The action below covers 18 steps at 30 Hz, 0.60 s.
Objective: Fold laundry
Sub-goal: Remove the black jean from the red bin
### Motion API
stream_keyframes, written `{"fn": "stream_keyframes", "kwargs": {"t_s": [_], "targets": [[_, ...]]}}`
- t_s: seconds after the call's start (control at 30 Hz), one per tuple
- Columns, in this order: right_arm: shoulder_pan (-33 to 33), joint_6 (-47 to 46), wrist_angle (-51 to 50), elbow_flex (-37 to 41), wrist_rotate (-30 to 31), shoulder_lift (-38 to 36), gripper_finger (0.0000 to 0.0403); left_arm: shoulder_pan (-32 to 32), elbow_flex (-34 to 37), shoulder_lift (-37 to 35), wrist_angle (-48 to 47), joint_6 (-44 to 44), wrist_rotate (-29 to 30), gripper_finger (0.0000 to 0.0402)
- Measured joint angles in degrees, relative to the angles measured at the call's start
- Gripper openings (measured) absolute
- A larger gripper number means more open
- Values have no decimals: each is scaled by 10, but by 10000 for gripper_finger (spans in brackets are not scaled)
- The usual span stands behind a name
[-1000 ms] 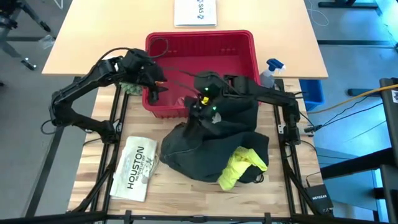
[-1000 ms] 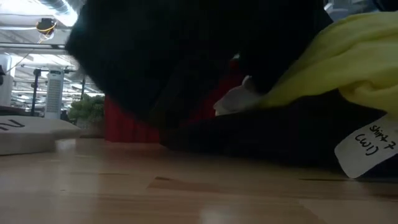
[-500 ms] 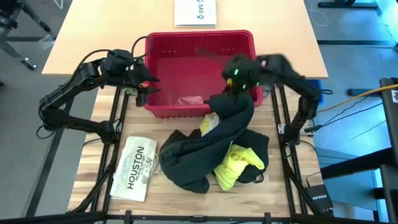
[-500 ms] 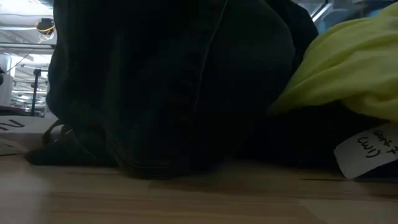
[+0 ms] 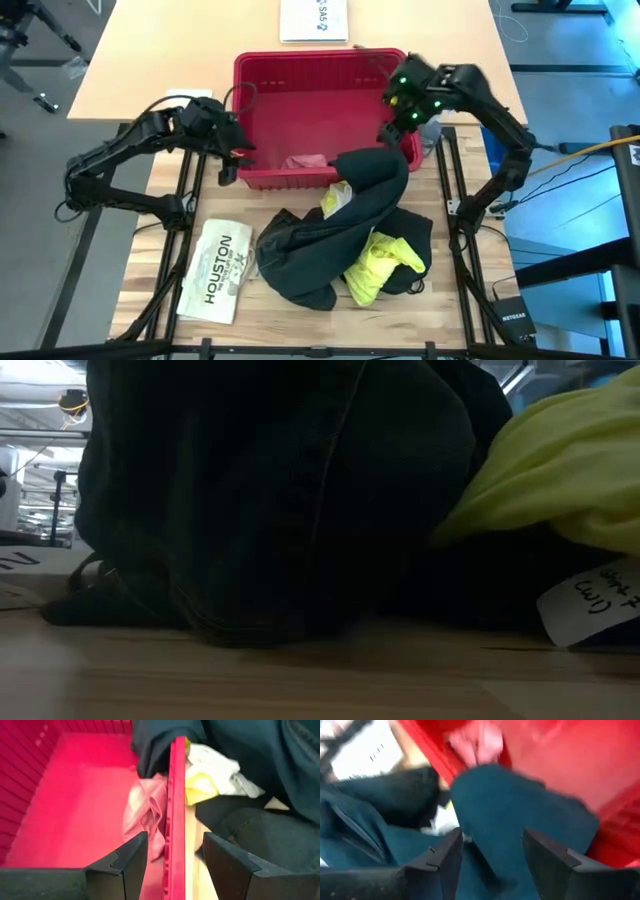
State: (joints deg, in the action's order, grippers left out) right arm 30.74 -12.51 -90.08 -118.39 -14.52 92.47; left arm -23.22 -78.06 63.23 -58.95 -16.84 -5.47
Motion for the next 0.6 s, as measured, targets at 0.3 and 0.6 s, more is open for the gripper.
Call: {"fn": "stream_keyframes", "kwargs": {"t_s": [0.3, 0.6], "targets": [[0, 41, 4, 169, -31, -1, 198, 4, 74, -39, 43, 14, -1, 182], [-11, 24, 61, 225, -51, -1, 137, 2, 92, -60, 48, 26, 0, 182]]}}
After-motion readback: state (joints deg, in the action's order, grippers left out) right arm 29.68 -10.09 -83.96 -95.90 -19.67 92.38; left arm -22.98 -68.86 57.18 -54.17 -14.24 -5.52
